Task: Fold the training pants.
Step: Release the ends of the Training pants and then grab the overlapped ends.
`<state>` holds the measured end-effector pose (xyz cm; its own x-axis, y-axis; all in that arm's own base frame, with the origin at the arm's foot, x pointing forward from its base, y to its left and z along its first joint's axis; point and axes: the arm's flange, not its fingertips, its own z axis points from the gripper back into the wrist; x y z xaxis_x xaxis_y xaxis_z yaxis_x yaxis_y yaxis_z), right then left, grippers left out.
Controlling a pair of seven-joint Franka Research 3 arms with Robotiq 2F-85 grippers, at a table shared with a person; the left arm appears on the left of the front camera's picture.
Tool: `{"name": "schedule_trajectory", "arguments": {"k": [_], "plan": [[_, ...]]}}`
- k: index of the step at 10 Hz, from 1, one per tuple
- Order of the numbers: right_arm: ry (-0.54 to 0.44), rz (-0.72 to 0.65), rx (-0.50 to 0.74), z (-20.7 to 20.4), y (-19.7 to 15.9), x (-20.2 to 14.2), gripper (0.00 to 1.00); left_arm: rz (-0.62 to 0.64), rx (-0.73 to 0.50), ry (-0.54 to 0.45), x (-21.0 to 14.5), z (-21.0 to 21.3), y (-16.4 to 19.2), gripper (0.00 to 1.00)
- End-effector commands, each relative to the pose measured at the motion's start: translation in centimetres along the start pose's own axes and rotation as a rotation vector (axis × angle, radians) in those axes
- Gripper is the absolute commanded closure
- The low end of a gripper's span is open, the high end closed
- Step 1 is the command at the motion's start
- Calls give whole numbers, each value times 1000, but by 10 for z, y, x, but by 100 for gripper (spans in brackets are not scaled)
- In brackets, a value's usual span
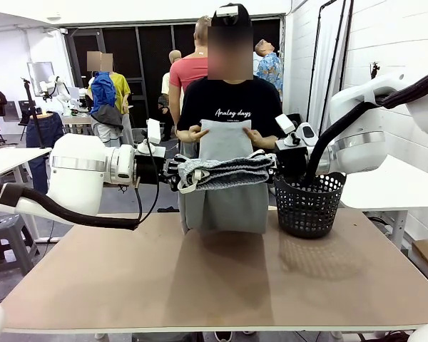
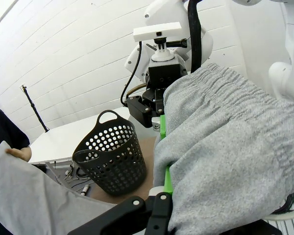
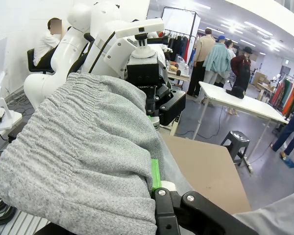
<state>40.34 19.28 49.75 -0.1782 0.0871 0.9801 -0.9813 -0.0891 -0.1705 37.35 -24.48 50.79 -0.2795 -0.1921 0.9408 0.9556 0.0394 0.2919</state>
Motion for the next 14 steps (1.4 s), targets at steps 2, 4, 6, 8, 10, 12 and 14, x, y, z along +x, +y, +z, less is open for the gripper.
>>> {"name": "schedule_trajectory", "arguments": {"k": [2,4,6,8,10,12,14], "plan": [[-36,10,-10,0,5,1,100,-5,-1,-3,3,-1,1,100],[-36,10,-10,0,5,1,100,-5,-1,-3,3,-1,1,100],[-36,10,-10,0,5,1,100,-5,-1,-3,3,-1,1,100],[-36,10,-10,0,5,1,100,-5,-1,-3,3,-1,1,100],[-36,10,-10,0,5,1,100,-5,-1,-3,3,-1,1,100],[-36,10,-10,0,5,1,100,-5,-1,-3,3,-1,1,100],[-36,10,-10,0,5,1,100,-5,-1,-3,3,-1,1,100]]}}
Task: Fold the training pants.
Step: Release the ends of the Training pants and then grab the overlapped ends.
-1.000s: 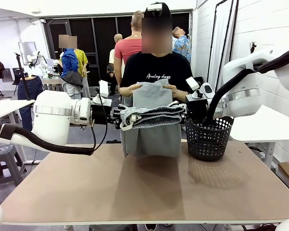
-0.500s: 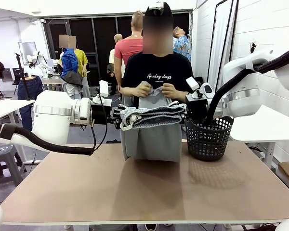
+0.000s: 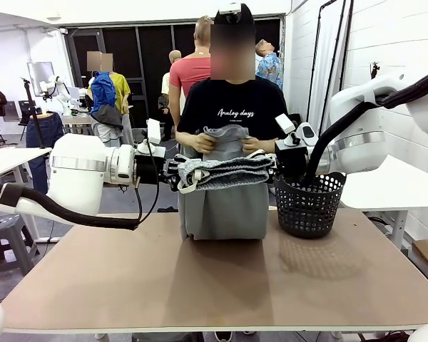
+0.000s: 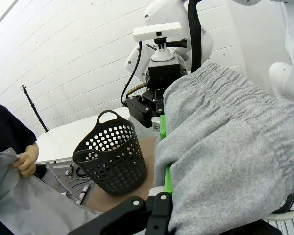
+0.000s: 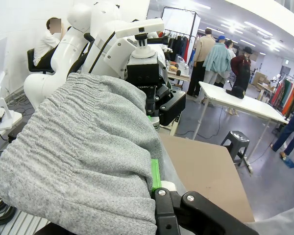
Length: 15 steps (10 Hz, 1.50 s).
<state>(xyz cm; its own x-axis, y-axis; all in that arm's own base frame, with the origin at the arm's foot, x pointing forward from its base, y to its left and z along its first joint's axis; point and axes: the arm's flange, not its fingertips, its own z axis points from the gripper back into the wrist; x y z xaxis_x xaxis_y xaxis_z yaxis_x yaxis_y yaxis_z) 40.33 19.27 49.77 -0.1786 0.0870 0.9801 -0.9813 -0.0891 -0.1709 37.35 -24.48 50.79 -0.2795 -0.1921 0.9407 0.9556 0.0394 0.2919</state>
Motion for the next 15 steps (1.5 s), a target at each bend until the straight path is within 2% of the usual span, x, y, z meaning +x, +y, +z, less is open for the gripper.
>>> {"name": "schedule_trajectory", "arguments": {"k": [1,15], "plan": [[-36,10,-9,0,5,1,100,-5,-1,-3,3,-1,1,100],[-36,10,-9,0,5,1,100,-5,-1,-3,3,-1,1,100]]}}
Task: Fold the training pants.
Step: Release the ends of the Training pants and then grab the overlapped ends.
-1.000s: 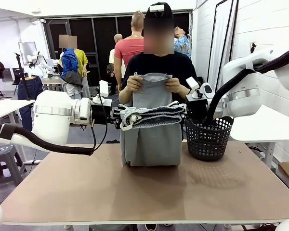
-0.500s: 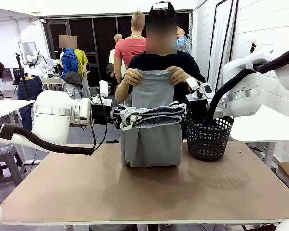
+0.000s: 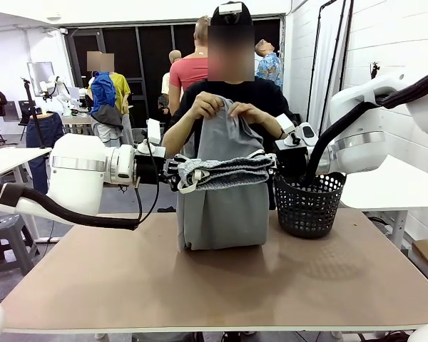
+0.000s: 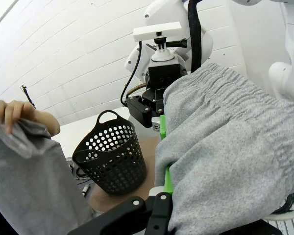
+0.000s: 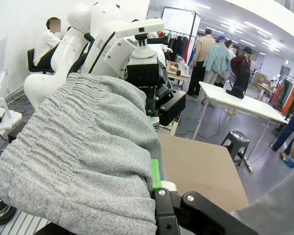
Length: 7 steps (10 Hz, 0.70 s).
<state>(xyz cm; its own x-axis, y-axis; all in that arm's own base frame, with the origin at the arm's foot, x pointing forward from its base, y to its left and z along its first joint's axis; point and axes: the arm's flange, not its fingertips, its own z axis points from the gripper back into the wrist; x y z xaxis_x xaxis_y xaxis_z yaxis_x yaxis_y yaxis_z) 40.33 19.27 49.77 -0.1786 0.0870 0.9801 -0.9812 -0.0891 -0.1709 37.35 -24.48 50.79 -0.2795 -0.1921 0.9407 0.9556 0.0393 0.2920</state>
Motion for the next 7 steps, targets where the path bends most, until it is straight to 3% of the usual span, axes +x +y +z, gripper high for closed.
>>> {"name": "schedule_trajectory", "arguments": {"k": [1,7], "plan": [[-36,10,-9,0,5,1,100,-5,-1,-3,3,-1,1,100],[-36,10,-9,0,5,1,100,-5,-1,-3,3,-1,1,100]]}}
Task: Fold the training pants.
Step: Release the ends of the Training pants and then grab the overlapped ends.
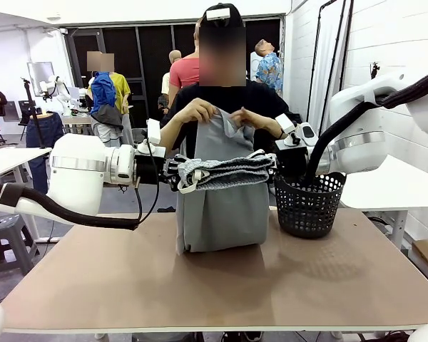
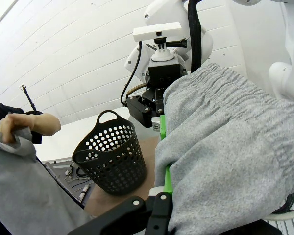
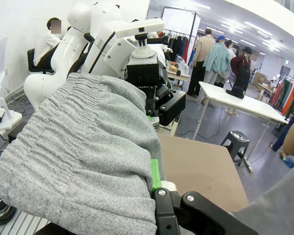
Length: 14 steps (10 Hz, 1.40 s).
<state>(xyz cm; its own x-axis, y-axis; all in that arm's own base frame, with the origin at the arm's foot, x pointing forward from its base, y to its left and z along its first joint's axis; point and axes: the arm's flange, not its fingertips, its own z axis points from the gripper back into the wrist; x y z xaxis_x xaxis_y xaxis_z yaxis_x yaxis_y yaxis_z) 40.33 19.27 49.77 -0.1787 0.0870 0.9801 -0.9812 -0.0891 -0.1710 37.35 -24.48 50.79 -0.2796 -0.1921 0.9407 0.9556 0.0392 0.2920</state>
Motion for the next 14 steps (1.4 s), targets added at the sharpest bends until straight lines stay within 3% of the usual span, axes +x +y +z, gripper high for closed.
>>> {"name": "schedule_trajectory", "arguments": {"k": [1,14], "plan": [[-36,10,-9,0,5,1,100,-5,0,-3,3,-1,1,100],[-36,10,-9,0,5,1,100,-5,0,-3,3,-1,1,100]]}}
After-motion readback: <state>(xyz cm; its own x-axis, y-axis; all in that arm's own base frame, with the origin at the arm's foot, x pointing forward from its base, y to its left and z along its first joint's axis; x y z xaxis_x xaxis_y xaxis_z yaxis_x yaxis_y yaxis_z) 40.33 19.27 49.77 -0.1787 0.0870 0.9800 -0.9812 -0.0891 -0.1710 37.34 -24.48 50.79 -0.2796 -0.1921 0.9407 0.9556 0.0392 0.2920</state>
